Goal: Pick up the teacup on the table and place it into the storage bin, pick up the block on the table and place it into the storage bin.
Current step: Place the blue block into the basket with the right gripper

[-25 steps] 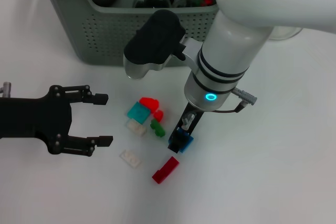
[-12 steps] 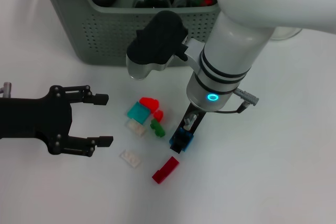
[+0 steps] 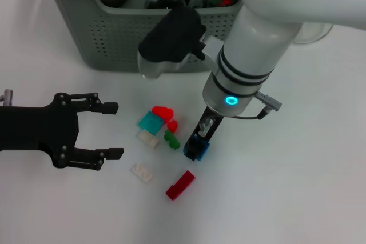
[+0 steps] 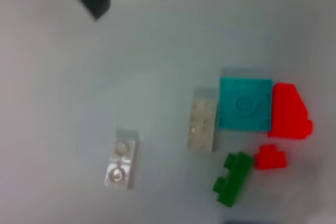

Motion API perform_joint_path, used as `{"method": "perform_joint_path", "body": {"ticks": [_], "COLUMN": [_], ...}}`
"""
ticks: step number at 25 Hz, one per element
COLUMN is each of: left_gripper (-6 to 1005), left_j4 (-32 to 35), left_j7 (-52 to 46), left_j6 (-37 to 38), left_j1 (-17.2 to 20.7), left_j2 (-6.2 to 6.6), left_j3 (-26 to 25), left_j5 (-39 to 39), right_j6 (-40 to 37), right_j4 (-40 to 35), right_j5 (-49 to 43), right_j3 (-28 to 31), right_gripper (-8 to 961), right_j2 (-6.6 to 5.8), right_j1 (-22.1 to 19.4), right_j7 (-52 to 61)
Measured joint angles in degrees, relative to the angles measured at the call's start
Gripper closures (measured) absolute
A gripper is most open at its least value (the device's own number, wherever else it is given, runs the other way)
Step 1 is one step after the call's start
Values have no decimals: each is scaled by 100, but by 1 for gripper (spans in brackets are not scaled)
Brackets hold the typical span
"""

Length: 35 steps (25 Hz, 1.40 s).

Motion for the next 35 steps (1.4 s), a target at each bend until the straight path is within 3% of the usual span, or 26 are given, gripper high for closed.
{"method": "perform_joint_path", "body": {"ticks": [6,12,17,22,28,31,35], "left_gripper": [171,171,171,171,171,171,172], "left_j4": [0,-5,-92,-273,-299,-304,-307], "left_j7": [-14,-23,-25,-92,-510,-609,-738], "left_j6": [13,87,88,69,124,145,101], "left_j1": [0,9,41,-23,-164,-213,-284], "left_j2": [0,-23,-56,-66,-46,-52,-104], "left_j3": [-1,-198,-219,-220,-162,-164,-190], "left_j5": [0,-68,-419,-553,-580,-581,-609], "right_j6": [-347,-1219,-1751,-2096,-2054,-1688,-799], "right_j4": [-451,-1717,-2737,-3300,-3362,-3032,-2342], "right_j5": [-305,-1325,-1308,-912,-664,-764,-1323], "right_j3": [587,1848,2982,4272,6009,6276,6135], "right_gripper": [529,529,529,529,528,528,528], "right_j2": [-100,-104,-107,-105,-153,-271,-385], "right_j1": [-341,-1188,-1512,-1288,-636,-372,-162], "right_j7": [-11,-272,-774,-1338,-1925,-2021,-2033]}}
